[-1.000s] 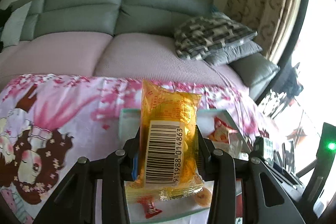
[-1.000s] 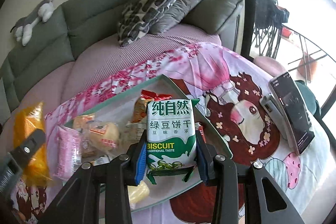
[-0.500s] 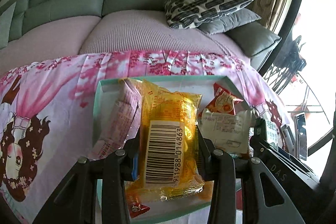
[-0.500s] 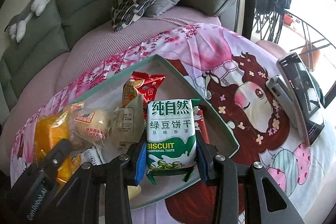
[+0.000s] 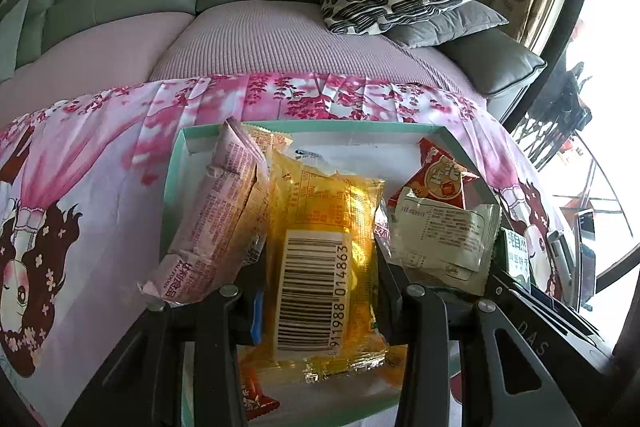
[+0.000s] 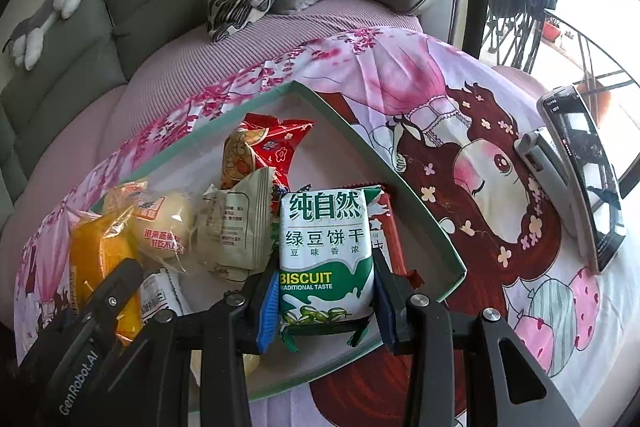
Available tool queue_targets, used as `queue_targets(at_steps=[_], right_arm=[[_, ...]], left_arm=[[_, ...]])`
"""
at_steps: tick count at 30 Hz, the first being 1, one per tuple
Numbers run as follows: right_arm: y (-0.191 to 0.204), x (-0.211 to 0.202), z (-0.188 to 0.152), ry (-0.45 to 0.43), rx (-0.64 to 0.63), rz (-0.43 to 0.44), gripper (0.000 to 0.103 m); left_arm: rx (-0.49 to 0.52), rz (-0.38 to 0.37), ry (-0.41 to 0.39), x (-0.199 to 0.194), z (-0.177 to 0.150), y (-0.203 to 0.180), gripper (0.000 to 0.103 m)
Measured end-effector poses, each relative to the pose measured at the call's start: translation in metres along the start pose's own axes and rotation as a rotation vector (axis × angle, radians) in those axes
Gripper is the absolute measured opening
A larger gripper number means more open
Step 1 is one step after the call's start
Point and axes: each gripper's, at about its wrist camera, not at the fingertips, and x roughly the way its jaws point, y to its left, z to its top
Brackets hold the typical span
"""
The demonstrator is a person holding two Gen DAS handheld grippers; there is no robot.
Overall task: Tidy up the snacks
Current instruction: 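Open both tools to drop the orange bag and biscuit pack into the tray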
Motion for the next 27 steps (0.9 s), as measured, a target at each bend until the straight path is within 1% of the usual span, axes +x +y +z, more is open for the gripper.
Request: queue_targets(at_steps=[4,10,11,13,15,19,21,23,25,27], right_arm=[[0.002,0.001,0.000,0.002,-0.010,-0.006,0.043],[0.002,-0.001,0.000,0.001,-0.007,-0.003,0.044],[0.001,-0.001,0.000,0.000,-0.008,-0.002,0.044],[0.001,-0.002,0.001,-0.002,-0.009,-0.003,0.044],[0.001,-0.003,0.001,-0.001,-0.010,-0.004,0.045],[0.002,-0.004,0.002,-0.002,-0.015,-0.010,0.050],[0.001,-0.006,0.003,-0.005,-0.016,-0.016,0.055],[0.000,-0.008,0.003,-0.012,-0.015,-0.023,0.059],[-0.001,-0.009,0.004,-0.016,-0.017,-0.027,0.062],[-0.001,-0.010,0.004,-0.016,-0.022,-0.033,0.065]], left_arm=[[0.007,0.004,0.002,0.003,-0.001,0.000,0.043],[-0.013,-0.006,0.014,0.003,-0.001,0.002,0.044],[-0.016,-0.011,0.017,0.003,-0.001,0.002,0.045],[-0.027,-0.023,0.013,0.000,-0.001,0.003,0.053],[-0.029,-0.023,0.005,-0.003,0.000,0.003,0.056],[-0.031,-0.025,0.009,-0.005,0.000,0.004,0.057],[-0.032,-0.029,0.013,-0.008,0.001,0.003,0.057],[-0.028,-0.032,0.004,-0.013,0.003,0.003,0.059],[-0.026,-0.033,-0.008,-0.018,0.004,0.003,0.065],[-0.029,-0.032,-0.020,-0.024,0.005,0.004,0.065]])
